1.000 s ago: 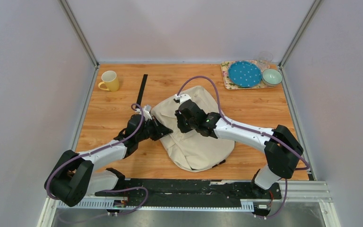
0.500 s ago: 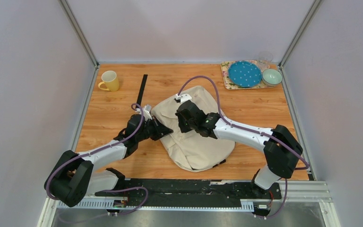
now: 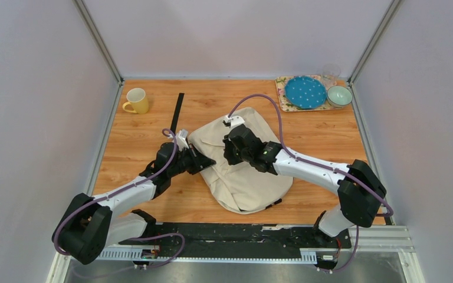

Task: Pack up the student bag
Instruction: Zip the student bag at the center of the board.

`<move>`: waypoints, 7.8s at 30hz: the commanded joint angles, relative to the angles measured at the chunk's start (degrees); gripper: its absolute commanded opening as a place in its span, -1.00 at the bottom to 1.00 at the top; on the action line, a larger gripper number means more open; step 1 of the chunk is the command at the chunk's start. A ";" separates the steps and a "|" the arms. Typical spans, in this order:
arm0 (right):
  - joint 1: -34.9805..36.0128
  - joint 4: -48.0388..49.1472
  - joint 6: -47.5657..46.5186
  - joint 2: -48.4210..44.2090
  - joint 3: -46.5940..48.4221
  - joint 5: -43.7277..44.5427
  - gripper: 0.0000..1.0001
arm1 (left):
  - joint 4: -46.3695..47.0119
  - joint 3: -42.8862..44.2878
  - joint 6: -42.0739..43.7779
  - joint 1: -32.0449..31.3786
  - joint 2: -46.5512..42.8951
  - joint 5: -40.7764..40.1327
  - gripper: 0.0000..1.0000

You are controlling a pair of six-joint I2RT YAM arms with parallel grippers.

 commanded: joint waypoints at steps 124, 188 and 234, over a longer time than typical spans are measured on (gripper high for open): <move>-21.10 2.72 4.12 -13.70 -14.10 -0.32 -1.00 | -15.35 -2.71 15.46 23.89 -5.23 21.41 -1.00; -18.83 2.73 -8.97 -5.26 -6.19 -18.95 0.05 | -23.88 11.61 26.62 9.84 -4.35 15.01 0.12; -19.00 10.28 2.27 -7.98 -12.60 -7.08 -0.31 | -20.98 6.96 27.68 6.14 2.59 12.90 0.11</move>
